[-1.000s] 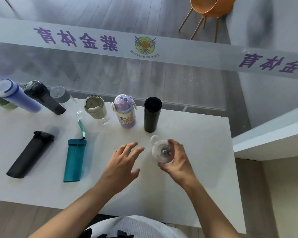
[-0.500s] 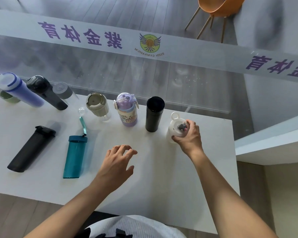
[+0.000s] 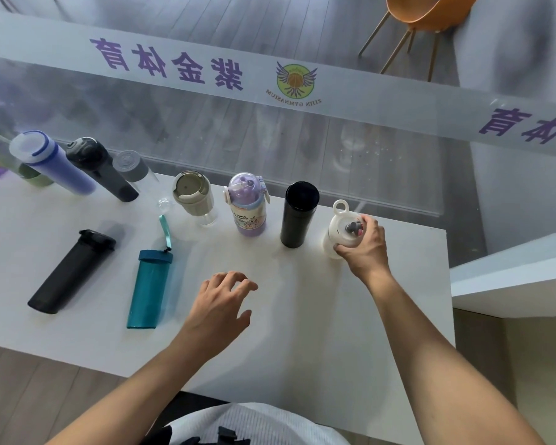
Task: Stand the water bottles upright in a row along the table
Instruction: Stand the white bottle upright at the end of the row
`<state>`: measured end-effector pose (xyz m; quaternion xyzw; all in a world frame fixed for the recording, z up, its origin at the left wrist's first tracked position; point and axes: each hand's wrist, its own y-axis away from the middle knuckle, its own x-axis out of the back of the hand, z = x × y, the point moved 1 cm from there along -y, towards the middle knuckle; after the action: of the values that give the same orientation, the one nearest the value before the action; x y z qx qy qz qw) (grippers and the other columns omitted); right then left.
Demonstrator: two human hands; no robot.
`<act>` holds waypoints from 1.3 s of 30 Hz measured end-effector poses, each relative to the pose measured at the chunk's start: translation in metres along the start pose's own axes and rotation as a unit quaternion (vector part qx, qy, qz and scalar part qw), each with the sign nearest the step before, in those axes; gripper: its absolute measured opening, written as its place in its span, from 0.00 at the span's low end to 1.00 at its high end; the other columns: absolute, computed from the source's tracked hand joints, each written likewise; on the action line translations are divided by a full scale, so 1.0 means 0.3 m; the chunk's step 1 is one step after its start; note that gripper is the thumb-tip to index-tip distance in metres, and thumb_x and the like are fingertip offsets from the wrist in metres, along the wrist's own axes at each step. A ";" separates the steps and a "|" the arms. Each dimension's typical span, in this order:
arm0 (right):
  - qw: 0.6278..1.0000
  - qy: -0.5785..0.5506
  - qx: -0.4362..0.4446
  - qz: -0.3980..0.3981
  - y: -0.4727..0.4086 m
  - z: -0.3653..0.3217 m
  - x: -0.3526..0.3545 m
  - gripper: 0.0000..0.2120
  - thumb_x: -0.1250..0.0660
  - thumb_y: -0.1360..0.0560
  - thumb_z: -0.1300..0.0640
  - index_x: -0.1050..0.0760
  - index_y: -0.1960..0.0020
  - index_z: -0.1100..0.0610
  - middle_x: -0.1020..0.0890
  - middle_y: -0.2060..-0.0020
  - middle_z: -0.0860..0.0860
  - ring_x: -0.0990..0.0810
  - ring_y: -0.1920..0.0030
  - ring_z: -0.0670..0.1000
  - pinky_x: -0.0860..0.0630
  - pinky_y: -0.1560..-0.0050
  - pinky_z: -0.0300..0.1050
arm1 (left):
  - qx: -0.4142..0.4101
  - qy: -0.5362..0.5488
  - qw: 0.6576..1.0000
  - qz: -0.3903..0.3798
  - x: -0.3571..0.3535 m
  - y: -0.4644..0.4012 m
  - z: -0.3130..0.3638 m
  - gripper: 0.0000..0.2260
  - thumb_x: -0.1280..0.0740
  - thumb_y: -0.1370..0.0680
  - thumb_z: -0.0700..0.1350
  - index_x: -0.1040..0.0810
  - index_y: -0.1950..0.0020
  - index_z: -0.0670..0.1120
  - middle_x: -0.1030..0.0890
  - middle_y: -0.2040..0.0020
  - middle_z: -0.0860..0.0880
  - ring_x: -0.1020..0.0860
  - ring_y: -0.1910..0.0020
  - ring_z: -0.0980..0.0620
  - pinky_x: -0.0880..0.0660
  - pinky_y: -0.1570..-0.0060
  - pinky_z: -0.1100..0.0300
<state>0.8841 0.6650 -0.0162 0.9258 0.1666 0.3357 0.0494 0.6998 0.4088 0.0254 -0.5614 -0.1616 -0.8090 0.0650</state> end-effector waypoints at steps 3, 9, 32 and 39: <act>1.000 0.005 -0.001 -0.002 0.000 -0.004 0.003 0.39 0.22 0.35 0.61 0.34 0.28 0.52 0.32 0.39 0.50 0.28 0.45 0.47 0.33 0.42 0.37 | 0.002 0.000 1.000 0.001 0.000 0.006 -0.003 0.19 0.26 0.28 0.50 0.23 0.38 0.52 0.23 0.38 0.50 0.26 0.39 0.44 0.27 0.41 0.49; 1.000 0.007 -0.010 0.002 0.007 0.005 -0.002 0.40 0.21 0.36 0.58 0.34 0.28 0.50 0.30 0.39 0.50 0.26 0.40 0.50 0.30 0.40 0.39 | 0.001 0.003 1.000 0.000 -0.009 0.020 -0.011 0.19 0.25 0.28 0.50 0.22 0.39 0.52 0.22 0.39 0.51 0.24 0.41 0.44 0.26 0.44 0.50; 0.988 0.082 0.063 -0.116 0.450 -0.193 -0.497 0.24 0.33 0.25 0.52 0.32 0.30 0.49 0.29 0.36 0.51 0.26 0.38 0.53 0.26 0.35 0.52 | 0.078 0.029 0.995 0.046 -0.001 0.175 -0.306 0.14 0.33 0.26 0.51 0.22 0.41 0.52 0.22 0.43 0.52 0.24 0.45 0.46 0.27 0.48 0.50; 0.971 0.108 0.083 -0.197 0.510 -0.398 -0.766 0.26 0.34 0.24 0.49 0.34 0.28 0.47 0.29 0.34 0.51 0.25 0.36 0.52 0.26 0.33 0.50 | 0.125 0.009 0.992 0.031 0.066 0.244 -0.587 0.14 0.33 0.26 0.51 0.22 0.40 0.52 0.22 0.43 0.50 0.24 0.47 0.45 0.25 0.47 0.50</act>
<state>0.6849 0.4405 -0.0322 0.8336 0.3775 0.4028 0.0196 0.5573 0.2827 0.0017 -0.5466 -0.2437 -0.7849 0.1607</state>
